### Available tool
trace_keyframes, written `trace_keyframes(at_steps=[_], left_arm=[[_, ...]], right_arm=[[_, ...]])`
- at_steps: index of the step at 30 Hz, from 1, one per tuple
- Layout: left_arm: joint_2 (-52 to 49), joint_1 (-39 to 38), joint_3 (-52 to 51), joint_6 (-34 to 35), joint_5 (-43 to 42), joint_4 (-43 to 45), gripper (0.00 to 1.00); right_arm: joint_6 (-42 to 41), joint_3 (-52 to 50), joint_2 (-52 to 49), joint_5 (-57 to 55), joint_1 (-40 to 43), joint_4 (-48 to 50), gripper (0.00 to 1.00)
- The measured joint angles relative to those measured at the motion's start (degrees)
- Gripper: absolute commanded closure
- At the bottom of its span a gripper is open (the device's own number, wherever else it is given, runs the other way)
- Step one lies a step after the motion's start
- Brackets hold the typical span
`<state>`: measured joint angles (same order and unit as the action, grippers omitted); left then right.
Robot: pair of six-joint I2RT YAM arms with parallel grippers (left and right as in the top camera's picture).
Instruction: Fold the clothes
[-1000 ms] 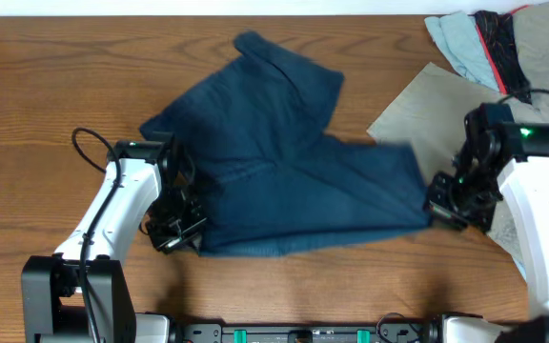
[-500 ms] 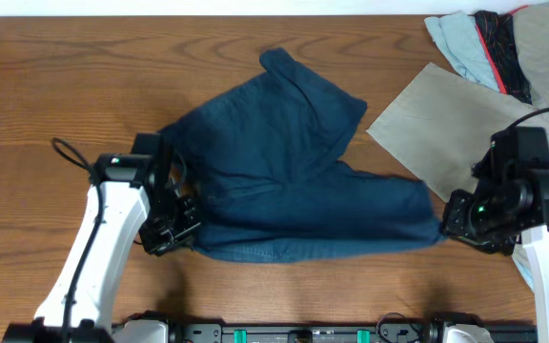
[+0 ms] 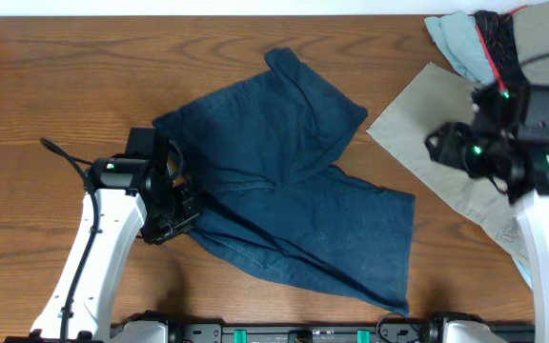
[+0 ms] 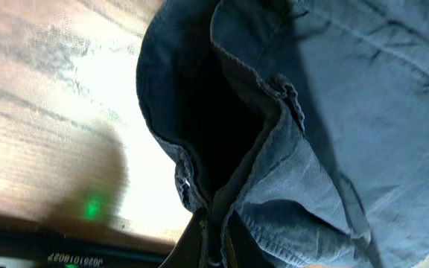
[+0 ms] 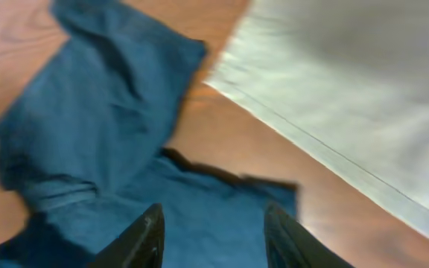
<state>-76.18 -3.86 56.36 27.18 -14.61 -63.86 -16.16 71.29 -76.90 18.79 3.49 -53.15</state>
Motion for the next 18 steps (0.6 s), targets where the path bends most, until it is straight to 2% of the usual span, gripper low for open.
trace_keyframes(at_steps=[5, 10, 18], left_arm=[[0.0, 0.0, 0.0, 0.0, 0.0, 1.1, 0.94], [-0.1, 0.0, 0.0, 0.0, 0.2, 2.3, 0.94], [-0.1, 0.0, 0.0, 0.0, 0.5, 4.9, 0.94]], right_arm=[[0.0, 0.0, -14.2, 8.4, -3.7, 10.4, 0.53], [-3.4, 0.0, -27.9, 10.0, -8.2, 22.0, 0.51], [-10.6, 0.1, -41.9, 12.4, -9.1, 39.6, 0.51]])
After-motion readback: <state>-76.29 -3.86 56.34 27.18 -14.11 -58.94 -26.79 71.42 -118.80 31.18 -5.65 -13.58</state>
